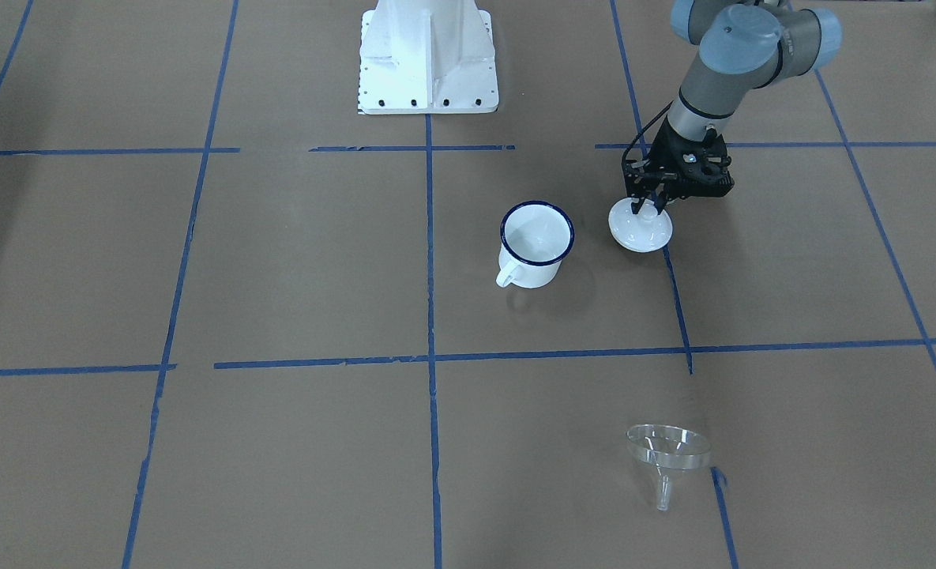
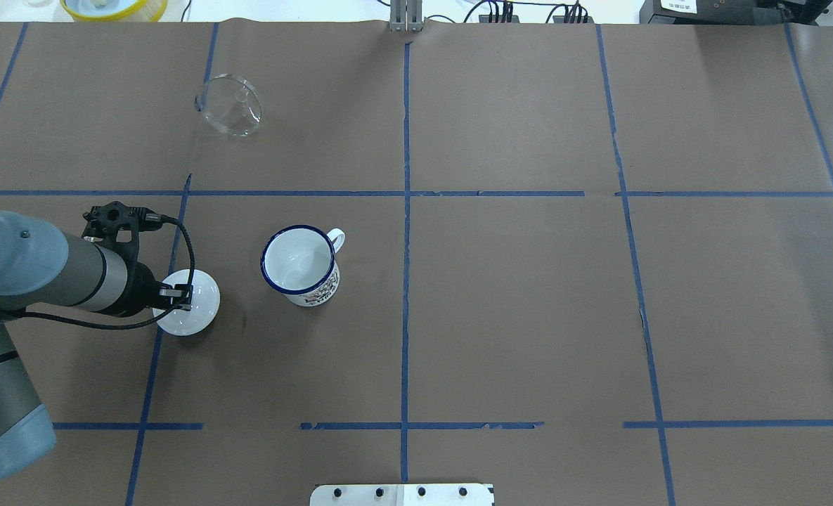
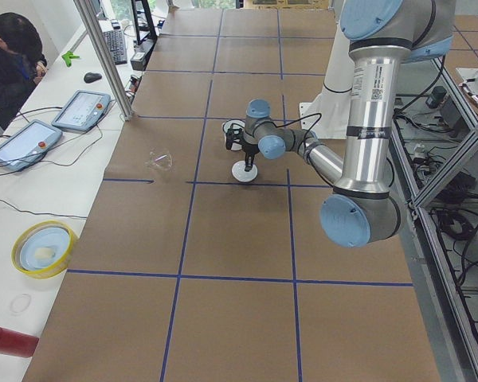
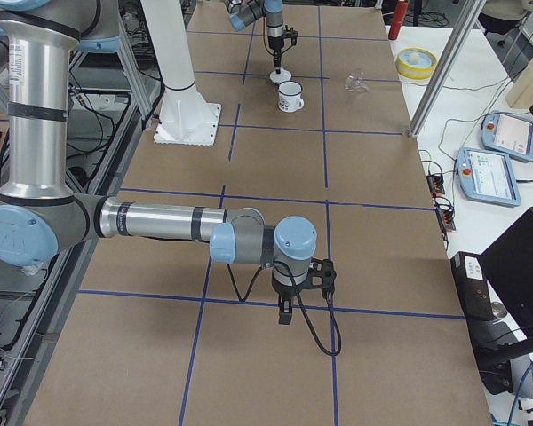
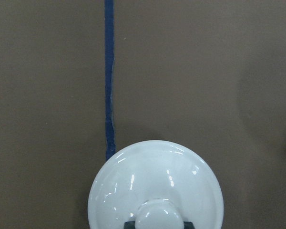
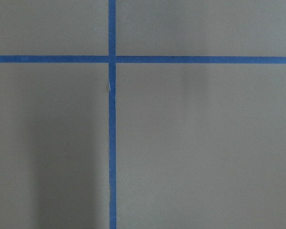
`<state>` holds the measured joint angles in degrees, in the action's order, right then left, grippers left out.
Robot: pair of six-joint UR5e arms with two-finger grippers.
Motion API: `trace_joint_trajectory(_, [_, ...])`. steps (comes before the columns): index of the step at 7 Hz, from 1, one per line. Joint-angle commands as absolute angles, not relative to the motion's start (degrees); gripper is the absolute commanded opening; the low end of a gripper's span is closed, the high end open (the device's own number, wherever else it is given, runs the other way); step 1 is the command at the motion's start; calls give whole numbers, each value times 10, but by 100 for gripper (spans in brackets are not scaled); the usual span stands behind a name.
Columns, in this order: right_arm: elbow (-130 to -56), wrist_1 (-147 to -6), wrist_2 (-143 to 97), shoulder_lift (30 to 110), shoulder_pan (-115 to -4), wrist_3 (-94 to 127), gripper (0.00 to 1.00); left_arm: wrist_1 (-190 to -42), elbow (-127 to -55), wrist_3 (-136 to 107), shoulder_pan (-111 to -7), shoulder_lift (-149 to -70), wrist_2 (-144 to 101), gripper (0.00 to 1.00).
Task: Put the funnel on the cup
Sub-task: 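Set the funnel down on the table beside the mug and release it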
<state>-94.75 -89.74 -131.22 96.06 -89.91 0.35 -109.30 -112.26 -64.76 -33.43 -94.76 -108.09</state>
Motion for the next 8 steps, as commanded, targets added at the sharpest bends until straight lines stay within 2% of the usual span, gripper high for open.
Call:
trace_joint_trajectory(1, [-947, -897, -1312, 961, -899, 4, 100, -1092, -1116, -648, -329, -953, -1081, 0])
trace_joint_trajectory(2, [-948, -897, -1312, 961, -899, 4, 100, -1092, -1113, -649, -329, -954, -1081, 10])
trace_joint_trajectory(3, [-947, -897, -1312, 961, -899, 4, 100, -1092, -1107, -650, -329, -959, -1081, 40])
trace_joint_trajectory(4, [-947, -897, -1312, 961, -899, 4, 100, -1092, -1100, -650, -329, -965, -1081, 76])
trace_joint_trajectory(5, [-947, -897, -1312, 961, -899, 4, 100, -1093, -1102, -651, -330, -968, -1080, 100])
trace_joint_trajectory(7, [-947, -897, -1312, 961, -899, 4, 100, -1092, -1153, -653, -349, -959, -1081, 100])
trace_joint_trajectory(8, [-947, -897, -1312, 961, -899, 4, 100, -1098, -1157, -685, -420, -970, -1083, 100])
